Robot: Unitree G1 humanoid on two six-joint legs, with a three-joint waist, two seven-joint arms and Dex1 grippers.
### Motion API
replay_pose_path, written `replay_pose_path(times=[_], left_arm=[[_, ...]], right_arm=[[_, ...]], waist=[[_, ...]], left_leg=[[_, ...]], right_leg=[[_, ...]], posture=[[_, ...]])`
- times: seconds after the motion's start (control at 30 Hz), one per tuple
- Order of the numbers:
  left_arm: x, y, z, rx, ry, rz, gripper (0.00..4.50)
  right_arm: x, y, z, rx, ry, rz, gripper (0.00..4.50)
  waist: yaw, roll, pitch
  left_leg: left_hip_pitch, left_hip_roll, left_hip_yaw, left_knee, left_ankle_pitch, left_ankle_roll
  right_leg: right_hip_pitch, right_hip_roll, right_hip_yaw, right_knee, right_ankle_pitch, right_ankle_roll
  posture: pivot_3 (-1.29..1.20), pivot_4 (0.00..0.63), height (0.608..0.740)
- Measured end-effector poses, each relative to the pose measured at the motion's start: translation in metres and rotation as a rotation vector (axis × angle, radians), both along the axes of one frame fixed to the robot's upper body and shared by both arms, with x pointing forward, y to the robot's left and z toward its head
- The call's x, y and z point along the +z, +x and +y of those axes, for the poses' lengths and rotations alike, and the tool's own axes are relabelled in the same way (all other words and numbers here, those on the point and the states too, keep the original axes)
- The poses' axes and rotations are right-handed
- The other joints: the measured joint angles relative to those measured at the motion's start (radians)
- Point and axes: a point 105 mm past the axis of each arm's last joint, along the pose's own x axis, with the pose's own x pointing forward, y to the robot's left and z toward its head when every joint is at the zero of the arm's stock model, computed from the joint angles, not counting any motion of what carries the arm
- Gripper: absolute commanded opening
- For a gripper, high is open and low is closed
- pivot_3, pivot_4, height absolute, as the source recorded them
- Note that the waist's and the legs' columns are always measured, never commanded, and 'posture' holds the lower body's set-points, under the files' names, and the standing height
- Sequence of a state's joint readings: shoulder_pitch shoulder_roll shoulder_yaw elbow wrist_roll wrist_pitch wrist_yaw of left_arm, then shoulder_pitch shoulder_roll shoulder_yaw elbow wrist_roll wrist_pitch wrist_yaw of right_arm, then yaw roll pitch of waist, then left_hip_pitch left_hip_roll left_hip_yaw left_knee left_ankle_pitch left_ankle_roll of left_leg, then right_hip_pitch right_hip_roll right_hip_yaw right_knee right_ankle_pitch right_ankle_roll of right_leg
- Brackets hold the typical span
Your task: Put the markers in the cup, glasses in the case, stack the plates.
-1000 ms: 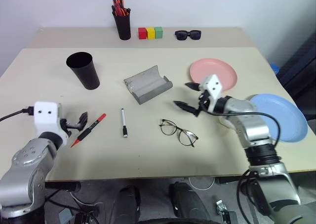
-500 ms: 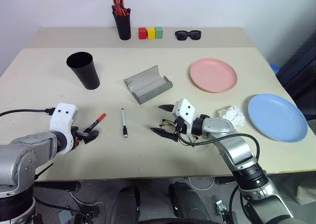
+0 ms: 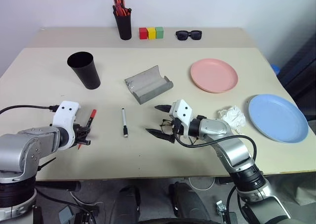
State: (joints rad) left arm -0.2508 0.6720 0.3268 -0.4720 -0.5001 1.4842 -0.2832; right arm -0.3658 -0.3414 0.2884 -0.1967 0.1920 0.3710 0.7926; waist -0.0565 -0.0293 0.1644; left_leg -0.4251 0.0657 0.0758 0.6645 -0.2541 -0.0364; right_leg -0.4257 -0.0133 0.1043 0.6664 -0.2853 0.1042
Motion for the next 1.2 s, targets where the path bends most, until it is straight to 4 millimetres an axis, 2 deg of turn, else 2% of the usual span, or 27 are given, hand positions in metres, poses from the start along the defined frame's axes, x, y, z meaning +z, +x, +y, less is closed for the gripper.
replay_pose_path(times=[0.07, 0.13, 0.17, 0.23, 0.33, 0.43, 0.6, 0.7, 0.87, 1.0, 1.13, 1.2], left_arm=[[0.022, 0.018, -0.001, 0.026, -0.032, -0.221, 0.06], [0.061, 0.03, 0.006, 0.088, -0.06, -0.482, 0.06], [0.082, 0.032, 0.01, 0.12, -0.075, -0.6, 0.06], [0.111, 0.032, 0.017, 0.17, -0.081, -0.755, 0.06], [0.124, 0.033, 0.023, 0.238, -0.039, -0.85, 0.06], [0.134, 0.045, 0.029, 0.323, 0.025, -0.91, 0.06], [0.162, 0.076, 0.011, 0.344, 0.08, -1.063, 0.06], [0.163, 0.097, 0.003, 0.347, 0.09, -1.087, 0.06], [0.142, 0.127, -0.002, 0.33, 0.201, -1.073, 0.06], [0.133, 0.137, 0.007, 0.383, 0.226, -1.085, 0.06], [0.137, 0.143, 0.005, 0.399, 0.215, -1.118, 0.06], [0.132, 0.147, 0.002, 0.397, 0.199, -1.109, 0.06]], right_arm=[[0.001, 0.002, 0.001, -0.019, 0.015, -0.002, 4.5], [0.006, 0.007, 0.006, -0.062, 0.058, -0.013, 4.5], [0.009, 0.014, 0.007, -0.109, 0.087, -0.025, 4.5], [0.019, 0.033, 0.01, -0.225, 0.135, -0.071, 4.5], [0.033, 0.048, 0.012, -0.32, 0.177, -0.157, 4.5], [0.033, 0.053, 0.017, -0.348, 0.195, -0.186, 4.5], [0.033, 0.056, 0.033, -0.326, 0.227, -0.175, 4.5], [0.033, 0.056, 0.038, -0.314, 0.234, -0.179, 4.5], [0.034, 0.055, 0.043, -0.305, 0.248, -0.181, 4.5], [0.034, 0.056, 0.04, -0.319, 0.247, -0.184, 4.5], [0.031, 0.056, 0.04, -0.323, 0.241, -0.182, 4.5], [0.031, 0.055, 0.039, -0.328, 0.239, -0.183, 4.5]], waist=[[0.01, -0.001, 0.0], [0.013, -0.002, 0.0], [0.013, -0.002, 0.0], [0.012, -0.002, 0.0], [0.015, -0.002, -0.001], [0.02, -0.003, -0.002], [0.019, -0.003, -0.002], [0.017, -0.003, -0.002], [0.012, -0.003, -0.002], [0.014, -0.003, -0.002], [0.02, -0.003, -0.002], [0.019, -0.003, -0.002]], left_leg=[[0.0, 0.0, 0.0, 0.0, 0.0, 0.0], [0.0, 0.0, 0.0, 0.0, 0.0, 0.0], [0.0, 0.0, 0.0, 0.0, 0.0, 0.0], [0.0, 0.0, 0.001, 0.0, 0.0, 0.0], [-0.001, 0.0, 0.001, 0.0, 0.0, 0.0], [-0.001, 0.0, 0.001, 0.0, 0.0, 0.0], [-0.001, 0.0, 0.001, 0.001, 0.0, 0.0], [-0.001, 0.0, 0.001, 0.0, 0.0, 0.0], [-0.001, 0.0, 0.001, 0.0, 0.0, 0.0], [-0.001, 0.0, 0.001, 0.0, 0.0, 0.0], [-0.002, 0.0, 0.002, 0.0, 0.0, 0.0], [-0.001, 0.0, 0.002, 0.0, 0.0, 0.0]], right_leg=[[0.0, 0.0, 0.0, 0.0, 0.0, 0.0], [0.0, 0.0, 0.0, 0.0, 0.0, 0.0], [0.0, 0.0, 0.0, 0.0, 0.001, 0.0], [0.0, 0.0, 0.0, 0.0, 0.001, 0.0], [0.0, 0.0, 0.0, 0.0, 0.001, 0.0], [0.0, 0.0, 0.0, 0.0, 0.001, 0.0], [0.0, 0.0, 0.0, 0.0, 0.001, 0.0], [0.0, 0.001, 0.0, 0.0, 0.001, 0.0], [-0.001, 0.001, 0.0, 0.0, 0.001, 0.0], [-0.001, 0.001, -0.001, 0.0, 0.001, 0.0], [-0.001, 0.001, -0.001, 0.0, 0.001, 0.001], [-0.001, 0.001, -0.001, 0.0, 0.001, 0.001]], posture=[[0.0, 0.15, 0.725], [0.0, 0.15, 0.725], [0.0, 0.15, 0.725], [0.0, 0.15, 0.725], [0.0, 0.15, 0.725], [0.0, 0.15, 0.725], [0.0, 0.15, 0.725], [0.0, 0.15, 0.725], [0.0, 0.15, 0.725], [0.0, 0.15, 0.725], [0.0, 0.15, 0.725], [0.0, 0.15, 0.725]])
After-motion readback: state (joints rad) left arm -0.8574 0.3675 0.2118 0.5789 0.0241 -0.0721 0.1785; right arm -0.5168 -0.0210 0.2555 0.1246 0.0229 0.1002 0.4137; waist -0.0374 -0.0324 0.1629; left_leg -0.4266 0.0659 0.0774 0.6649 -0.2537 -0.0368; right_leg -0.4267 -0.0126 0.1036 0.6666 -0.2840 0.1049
